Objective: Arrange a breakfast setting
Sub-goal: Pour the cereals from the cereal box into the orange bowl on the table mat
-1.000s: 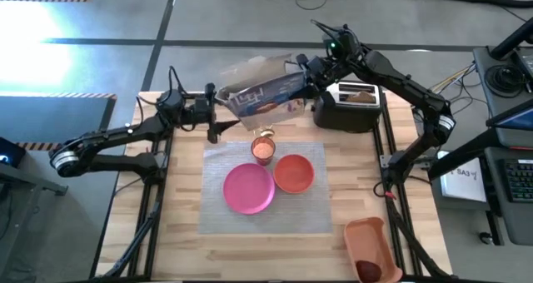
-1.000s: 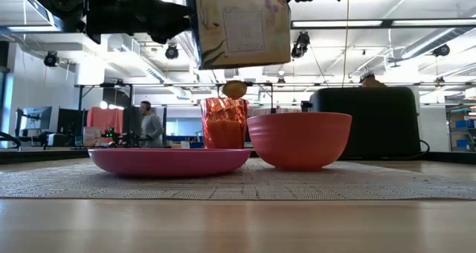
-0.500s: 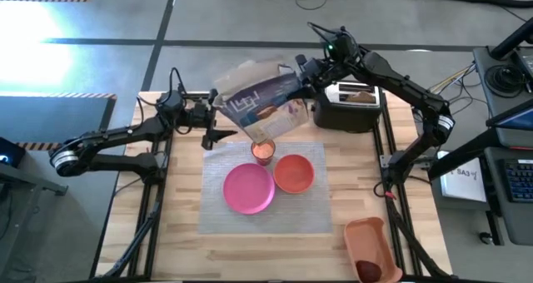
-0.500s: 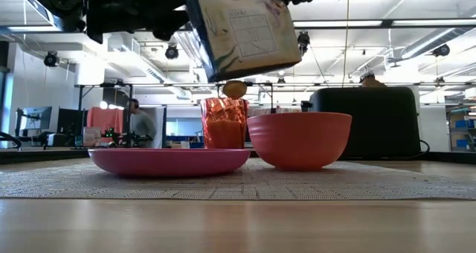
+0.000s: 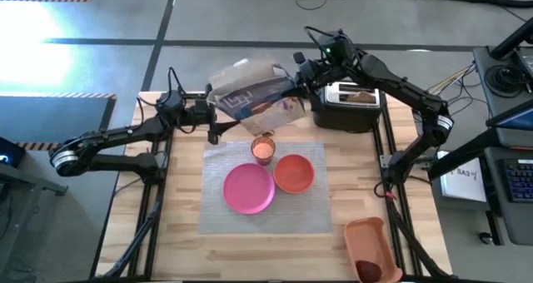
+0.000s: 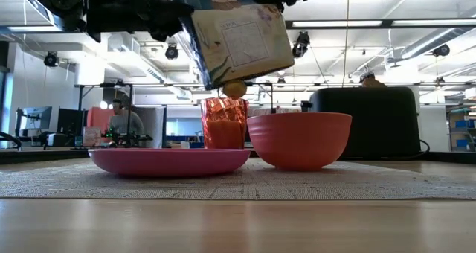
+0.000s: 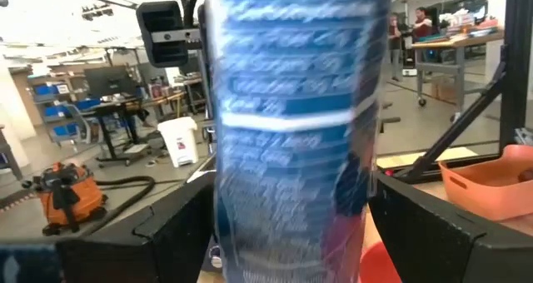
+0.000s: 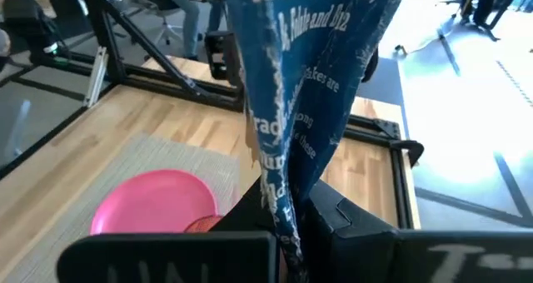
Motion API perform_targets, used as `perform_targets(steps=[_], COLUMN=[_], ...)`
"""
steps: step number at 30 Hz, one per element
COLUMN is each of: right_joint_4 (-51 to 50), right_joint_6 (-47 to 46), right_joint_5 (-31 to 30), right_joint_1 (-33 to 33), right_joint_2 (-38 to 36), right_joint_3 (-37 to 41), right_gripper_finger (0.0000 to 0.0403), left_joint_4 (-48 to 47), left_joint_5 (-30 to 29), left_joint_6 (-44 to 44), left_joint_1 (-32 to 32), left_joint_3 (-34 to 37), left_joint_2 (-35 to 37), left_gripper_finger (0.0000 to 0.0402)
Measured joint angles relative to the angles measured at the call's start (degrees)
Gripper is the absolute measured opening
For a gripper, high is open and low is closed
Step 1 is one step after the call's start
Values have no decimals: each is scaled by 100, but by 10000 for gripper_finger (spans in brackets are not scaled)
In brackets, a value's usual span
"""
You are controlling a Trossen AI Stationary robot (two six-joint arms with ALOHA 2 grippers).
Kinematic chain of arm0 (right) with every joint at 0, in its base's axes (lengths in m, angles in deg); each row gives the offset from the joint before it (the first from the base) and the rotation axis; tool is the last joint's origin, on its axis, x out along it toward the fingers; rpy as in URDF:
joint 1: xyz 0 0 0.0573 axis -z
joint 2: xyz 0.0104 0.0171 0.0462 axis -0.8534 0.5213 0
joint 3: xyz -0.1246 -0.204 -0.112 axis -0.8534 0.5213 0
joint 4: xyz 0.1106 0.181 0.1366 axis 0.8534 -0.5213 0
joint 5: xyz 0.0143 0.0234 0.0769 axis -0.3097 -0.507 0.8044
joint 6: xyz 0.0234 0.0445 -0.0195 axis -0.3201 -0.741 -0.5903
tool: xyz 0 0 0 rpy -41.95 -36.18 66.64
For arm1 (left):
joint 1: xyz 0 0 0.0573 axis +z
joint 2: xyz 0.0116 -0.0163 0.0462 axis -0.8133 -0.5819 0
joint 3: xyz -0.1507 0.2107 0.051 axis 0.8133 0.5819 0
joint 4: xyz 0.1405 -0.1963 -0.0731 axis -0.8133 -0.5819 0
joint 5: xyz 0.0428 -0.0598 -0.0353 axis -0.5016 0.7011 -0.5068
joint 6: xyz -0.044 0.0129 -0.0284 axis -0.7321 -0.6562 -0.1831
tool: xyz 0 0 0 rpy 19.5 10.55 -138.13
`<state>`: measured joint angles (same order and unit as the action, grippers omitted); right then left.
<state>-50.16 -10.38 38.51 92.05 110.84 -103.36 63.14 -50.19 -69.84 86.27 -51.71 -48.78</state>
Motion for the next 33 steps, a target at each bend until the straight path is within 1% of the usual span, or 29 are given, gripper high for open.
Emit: perform_targets(steps=[6, 11, 13, 15, 18, 21, 23, 29, 31, 33], right_joint_4=[559, 644, 650, 643, 672, 670, 669, 652, 632, 491], right_joint_6=[-169, -161, -153, -160, -210, -268, -312, -820, -1085, -1246], right_joint_5=[0, -58, -77, -66, -66, -19, 6, 21, 22, 20], right_joint_1=[-56, -83, -81, -81, -81, -81, -83, -81, -53, 5], right_joint_2=[76, 146, 146, 146, 138, 138, 138, 130, 95, 35], right_joint_3=[2, 2, 2, 2, 2, 2, 2, -6, -7, -9], right_gripper_finger=[9, 9, 9, 9, 9, 9, 9, 9, 9, 12], left_joint_4=[85, 247, 242, 202, 165, 158, 173, -58, -312, -767], left_joint_5=[-121, -779, -951, -956, -943, -807, -760, -707, -697, -690], left_joint_6=[-4, 24, 136, 201, 265, 255, 199, 85, 116, 220], left_joint_1=[3, 0, 2, 1, 0, 2, 4, 7, 7, 20], left_joint_3=[-7, -7, -7, -7, -7, -4, -4, -150, -319, -579], left_joint_2=[4, 2, -2, -2, -2, -2, -2, -2, -2, 0], left_gripper_finger=[286, 278, 260, 230, 170, 105, 73, 71, 71, 71])
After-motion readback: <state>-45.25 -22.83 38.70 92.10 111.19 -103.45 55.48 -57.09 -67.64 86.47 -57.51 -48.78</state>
